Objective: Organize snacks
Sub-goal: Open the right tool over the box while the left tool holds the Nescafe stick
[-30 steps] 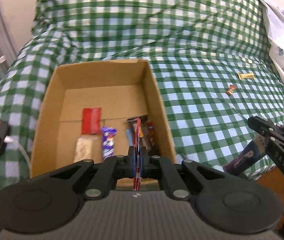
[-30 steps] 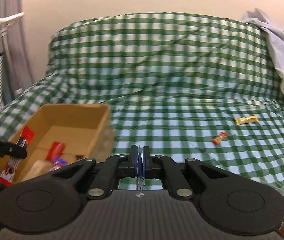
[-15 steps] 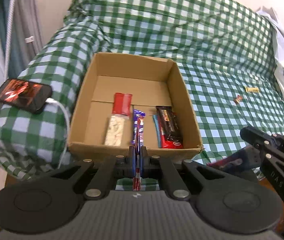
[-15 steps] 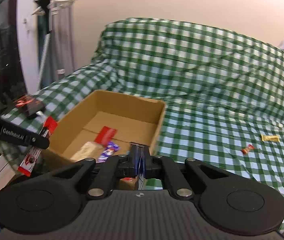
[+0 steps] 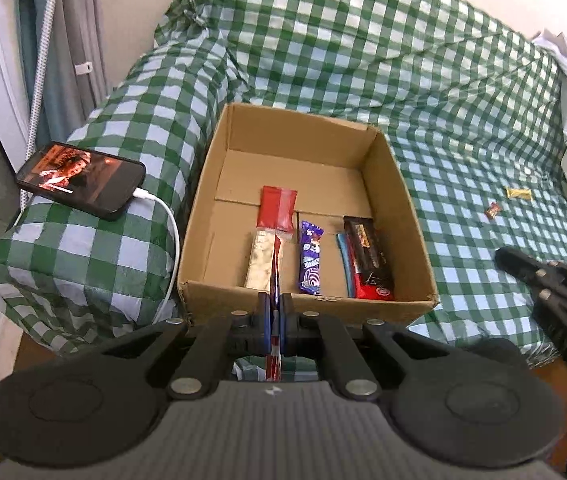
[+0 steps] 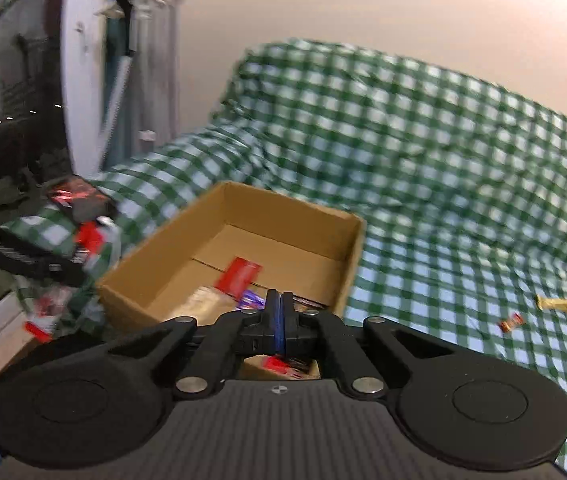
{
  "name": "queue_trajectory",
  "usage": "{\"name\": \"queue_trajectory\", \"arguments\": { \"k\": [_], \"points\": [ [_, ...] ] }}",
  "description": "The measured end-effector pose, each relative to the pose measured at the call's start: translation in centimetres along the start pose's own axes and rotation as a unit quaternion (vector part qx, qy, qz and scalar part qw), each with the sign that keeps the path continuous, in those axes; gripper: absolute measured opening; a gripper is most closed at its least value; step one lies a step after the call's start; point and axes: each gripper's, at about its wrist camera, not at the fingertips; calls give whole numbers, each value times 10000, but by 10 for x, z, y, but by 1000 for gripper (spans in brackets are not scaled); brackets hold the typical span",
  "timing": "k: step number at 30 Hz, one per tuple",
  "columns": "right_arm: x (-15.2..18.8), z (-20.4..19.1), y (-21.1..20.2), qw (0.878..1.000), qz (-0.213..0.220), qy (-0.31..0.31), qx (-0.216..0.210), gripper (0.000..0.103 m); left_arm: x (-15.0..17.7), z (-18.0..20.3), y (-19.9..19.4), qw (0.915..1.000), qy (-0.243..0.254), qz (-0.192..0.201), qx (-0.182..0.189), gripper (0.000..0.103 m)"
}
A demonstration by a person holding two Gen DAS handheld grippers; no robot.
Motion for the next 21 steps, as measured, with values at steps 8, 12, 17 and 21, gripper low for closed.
{"name": "queue_trajectory", "arguments": {
  "k": [8,12,17,21],
  "points": [
    [15,76,42,9921,-693,894,537,13,-34,7,41,9997,-28,-227,24,4],
    [22,135,68,9804,-795,1472,1045,54,-54,22,63,9995,43,-319,13,4],
    [49,216,126,9534,-1059,2234,1728,71,-79,35,93,9989,76,-459,-43,4],
    [80,262,181,9279,-1181,2856,2086,90,-99,39,127,9978,79,-623,-188,4]
  ]
}}
Point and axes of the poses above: each gripper's, at about its wrist camera, not at the fingertips, and y roughly the way its jaws point, z to its right, x to its underside, and after that the axes turned 7 degrees about x, right-handed
